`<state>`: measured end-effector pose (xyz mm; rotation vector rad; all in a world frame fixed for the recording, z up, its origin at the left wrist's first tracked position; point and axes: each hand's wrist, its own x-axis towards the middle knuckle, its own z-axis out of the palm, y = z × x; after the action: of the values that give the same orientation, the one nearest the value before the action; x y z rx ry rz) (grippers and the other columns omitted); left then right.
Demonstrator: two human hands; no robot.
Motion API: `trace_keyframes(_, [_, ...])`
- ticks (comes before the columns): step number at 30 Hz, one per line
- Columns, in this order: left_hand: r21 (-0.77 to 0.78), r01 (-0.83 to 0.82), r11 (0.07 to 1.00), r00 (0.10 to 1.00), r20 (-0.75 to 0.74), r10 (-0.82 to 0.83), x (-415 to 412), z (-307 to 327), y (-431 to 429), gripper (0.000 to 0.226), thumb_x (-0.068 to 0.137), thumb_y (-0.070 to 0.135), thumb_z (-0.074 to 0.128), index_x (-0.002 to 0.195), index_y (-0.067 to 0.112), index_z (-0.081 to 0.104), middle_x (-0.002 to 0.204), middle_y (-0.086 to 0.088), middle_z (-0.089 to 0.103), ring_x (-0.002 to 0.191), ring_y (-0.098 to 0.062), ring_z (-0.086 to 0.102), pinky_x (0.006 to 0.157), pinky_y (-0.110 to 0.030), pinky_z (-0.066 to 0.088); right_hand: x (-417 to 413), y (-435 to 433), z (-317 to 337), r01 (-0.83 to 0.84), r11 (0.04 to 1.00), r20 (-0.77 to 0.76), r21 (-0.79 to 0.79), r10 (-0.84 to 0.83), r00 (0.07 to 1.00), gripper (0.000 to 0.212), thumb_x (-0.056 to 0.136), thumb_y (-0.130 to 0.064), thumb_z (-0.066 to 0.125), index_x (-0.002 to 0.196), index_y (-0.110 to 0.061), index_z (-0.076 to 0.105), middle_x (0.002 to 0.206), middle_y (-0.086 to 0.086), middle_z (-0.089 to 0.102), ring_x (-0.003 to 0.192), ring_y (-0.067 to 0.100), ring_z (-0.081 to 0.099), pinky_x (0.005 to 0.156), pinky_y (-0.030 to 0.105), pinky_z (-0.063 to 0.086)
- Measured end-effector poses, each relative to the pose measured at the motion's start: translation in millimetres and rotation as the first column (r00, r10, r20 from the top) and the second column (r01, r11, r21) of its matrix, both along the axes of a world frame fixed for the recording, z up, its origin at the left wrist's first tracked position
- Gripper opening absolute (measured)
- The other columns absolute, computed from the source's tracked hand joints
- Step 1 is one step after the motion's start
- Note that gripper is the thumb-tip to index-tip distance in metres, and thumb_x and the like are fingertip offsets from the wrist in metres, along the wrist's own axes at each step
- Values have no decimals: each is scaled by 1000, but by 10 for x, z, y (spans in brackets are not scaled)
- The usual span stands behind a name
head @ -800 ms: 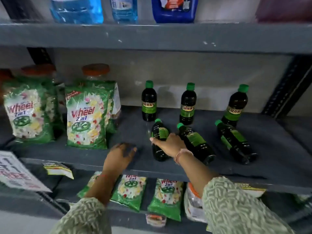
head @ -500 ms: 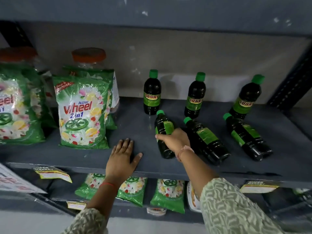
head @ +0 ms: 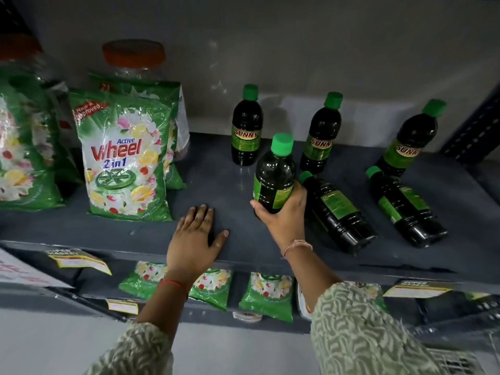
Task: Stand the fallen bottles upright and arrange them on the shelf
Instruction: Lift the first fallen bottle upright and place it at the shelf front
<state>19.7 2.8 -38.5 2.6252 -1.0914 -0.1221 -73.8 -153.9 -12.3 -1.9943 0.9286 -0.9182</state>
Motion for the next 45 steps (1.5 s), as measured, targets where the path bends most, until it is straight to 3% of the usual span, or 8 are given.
trace_keyframes(8, [-10, -8, 1000, 1000, -7, 8, -8, 9, -4, 94, 67, 68, 7, 143, 16, 24, 156, -3, 21, 145, -23, 13, 120, -37, 12, -115, -39, -15, -197, 953, 81, 230, 184, 980, 96, 59, -15, 76, 139, -19, 22, 123, 6, 53, 109, 18, 55, 95, 34, 46])
trace_keyframes(12, [-5, -21, 1000, 1000, -13, 21, -17, 13, -17, 88, 73, 67, 14, 144, 16, 24, 156, -2, 21, 145, -22, 13, 119, -36, 11, -72, -30, -59, -163, 978, 3, 128, 164, 986, 116, 52, -40, 85, 142, -15, 17, 138, 9, 33, 130, 21, 30, 110, 33, 24])
trace_keyframes(18, [0, -22, 1000, 1000, 6, 22, -34, 13, -19, 82, 77, 63, 19, 143, 15, 25, 156, -3, 22, 145, -23, 14, 119, -36, 11, -175, -59, -26, -288, 916, 129, 280, 262, 956, 95, 64, -4, 72, 140, -18, 17, 127, 4, 49, 116, 20, 51, 100, 38, 43])
trace_keyframes(22, [-9, -25, 1000, 1000, 13, 25, -25, 0, -14, 92, 69, 67, 8, 143, 16, 25, 156, -4, 23, 145, -23, 15, 119, -36, 12, -125, -62, -55, -204, 964, 35, 171, 201, 979, 113, 52, -31, 87, 141, -16, 17, 140, 7, 31, 129, 14, 28, 109, 29, 25])
trace_keyframes(28, [-16, -16, 1000, 1000, 11, 16, -18, -13, -10, 92, 69, 67, 8, 143, 16, 26, 156, -4, 23, 145, -23, 15, 119, -37, 12, -196, -172, -71, -253, 919, 89, 301, 238, 967, 64, 64, -8, 78, 110, -24, 36, 102, -6, 56, 101, 16, 58, 91, 32, 49])
trace_keyframes(33, [-28, -21, 999, 999, 31, 21, -18, -14, -2, 90, 71, 67, 9, 143, 16, 27, 155, -3, 25, 145, -23, 16, 119, -37, 14, -166, -167, -67, -250, 932, 49, 262, 246, 968, 91, 52, -29, 87, 126, -18, 36, 125, 1, 43, 120, 15, 42, 99, 26, 38])
trace_keyframes(39, [-11, -21, 1000, 999, 38, 22, -4, -28, 0, 89, 72, 67, 9, 143, 17, 27, 155, -3, 25, 145, -23, 17, 119, -37, 14, -205, -225, -57, -295, 895, 36, 335, 301, 953, 57, 64, -11, 80, 111, -19, 51, 107, 0, 60, 103, 17, 57, 97, 37, 46])
trace_keyframes(45, [-19, -19, 1000, 999, 30, 20, -18, -11, 0, 89, 71, 66, 9, 143, 17, 26, 155, -3, 24, 145, -23, 16, 119, -38, 15, -162, -235, -102, -286, 911, 14, 297, 296, 955, 106, 47, -32, 88, 135, -19, 29, 134, 3, 44, 125, 17, 44, 104, 33, 38])
